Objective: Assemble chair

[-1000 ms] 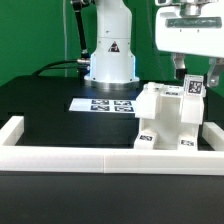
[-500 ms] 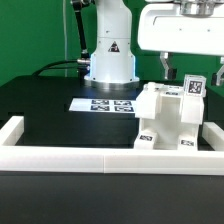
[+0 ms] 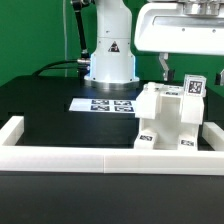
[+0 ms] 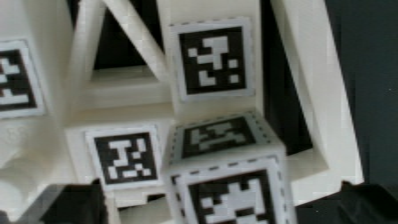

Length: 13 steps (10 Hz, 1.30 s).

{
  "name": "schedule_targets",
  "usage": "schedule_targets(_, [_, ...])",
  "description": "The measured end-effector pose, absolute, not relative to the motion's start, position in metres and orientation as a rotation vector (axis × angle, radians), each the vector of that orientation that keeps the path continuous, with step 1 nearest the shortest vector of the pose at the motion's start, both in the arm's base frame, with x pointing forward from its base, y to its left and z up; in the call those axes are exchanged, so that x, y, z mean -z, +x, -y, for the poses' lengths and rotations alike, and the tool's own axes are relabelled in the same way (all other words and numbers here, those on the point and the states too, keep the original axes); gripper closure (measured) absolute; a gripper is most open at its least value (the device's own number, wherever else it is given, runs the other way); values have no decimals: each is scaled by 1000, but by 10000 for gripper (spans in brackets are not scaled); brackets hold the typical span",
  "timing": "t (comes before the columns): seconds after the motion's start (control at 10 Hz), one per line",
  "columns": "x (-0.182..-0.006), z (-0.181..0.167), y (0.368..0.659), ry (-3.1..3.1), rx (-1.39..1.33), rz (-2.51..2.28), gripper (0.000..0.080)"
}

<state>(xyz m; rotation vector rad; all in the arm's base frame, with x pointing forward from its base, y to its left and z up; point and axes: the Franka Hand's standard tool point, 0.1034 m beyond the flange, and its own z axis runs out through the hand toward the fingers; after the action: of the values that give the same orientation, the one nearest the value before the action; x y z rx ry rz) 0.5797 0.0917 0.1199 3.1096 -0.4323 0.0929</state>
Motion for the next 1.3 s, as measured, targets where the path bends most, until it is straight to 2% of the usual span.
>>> schedule_targets(0.1, [-120, -91, 580, 3112, -93, 412, 151])
schedule_targets(0.3, [-120, -91, 580, 3112, -93, 419, 413])
schedule_targets(0.4, [-120, -91, 580, 3112, -93, 420, 517])
schedule_targets(0.7, [-120, -91, 580, 3099, -93, 517, 515])
schedule_targets(1.3, [-119, -90, 579, 2890, -71, 1328, 515])
